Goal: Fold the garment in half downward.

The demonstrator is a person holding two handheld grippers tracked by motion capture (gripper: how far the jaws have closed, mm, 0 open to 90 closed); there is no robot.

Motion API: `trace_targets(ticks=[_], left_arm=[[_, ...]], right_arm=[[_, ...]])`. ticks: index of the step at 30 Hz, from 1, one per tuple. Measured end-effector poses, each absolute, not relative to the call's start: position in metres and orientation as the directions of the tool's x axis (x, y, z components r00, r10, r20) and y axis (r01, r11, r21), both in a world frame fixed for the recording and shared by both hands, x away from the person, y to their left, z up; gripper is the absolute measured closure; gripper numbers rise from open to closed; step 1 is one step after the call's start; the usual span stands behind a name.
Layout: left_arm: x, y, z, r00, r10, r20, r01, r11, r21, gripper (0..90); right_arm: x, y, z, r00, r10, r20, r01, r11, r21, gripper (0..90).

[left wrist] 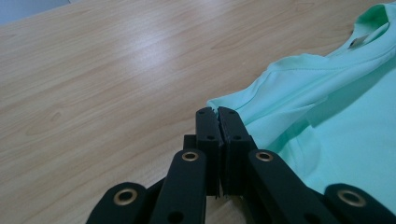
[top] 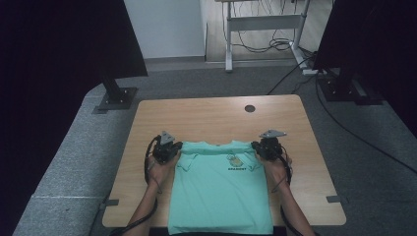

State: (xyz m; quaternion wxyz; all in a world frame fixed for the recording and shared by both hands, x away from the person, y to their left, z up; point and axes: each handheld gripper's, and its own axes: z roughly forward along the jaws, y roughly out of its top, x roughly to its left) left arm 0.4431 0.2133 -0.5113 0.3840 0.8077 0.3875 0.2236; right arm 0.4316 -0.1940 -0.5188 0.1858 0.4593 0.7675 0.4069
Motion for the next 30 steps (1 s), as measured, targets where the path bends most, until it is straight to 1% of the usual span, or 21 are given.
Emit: trace_targets(ticks=[7, 15, 19, 30], left_arm=[[0.427, 0.212, -0.509, 0.609, 0.788, 0.093, 0.436, -0.431, 0.79, 88.5], [0.408, 0.209, -0.511, 0.624, 0.77, 0.131, 0.417, -0.471, 0.777, 88.4], [0.399, 0.21, -0.511, 0.627, 0.768, 0.134, 0.412, -0.473, 0.779, 88.4], [0.375, 0.21, -0.506, 0.637, 0.76, 0.131, 0.401, -0.472, 0.785, 88.4]], right_arm=[[0.419, -0.198, -0.519, -0.514, 0.85, 0.114, 0.552, 0.226, 0.802, 84.7], [0.4, -0.198, -0.517, -0.524, 0.846, 0.095, 0.544, 0.247, 0.802, 84.7], [0.391, -0.199, -0.516, -0.524, 0.846, 0.104, 0.543, 0.237, 0.806, 84.7], [0.367, -0.198, -0.51, -0.535, 0.839, 0.094, 0.536, 0.252, 0.806, 84.7]])
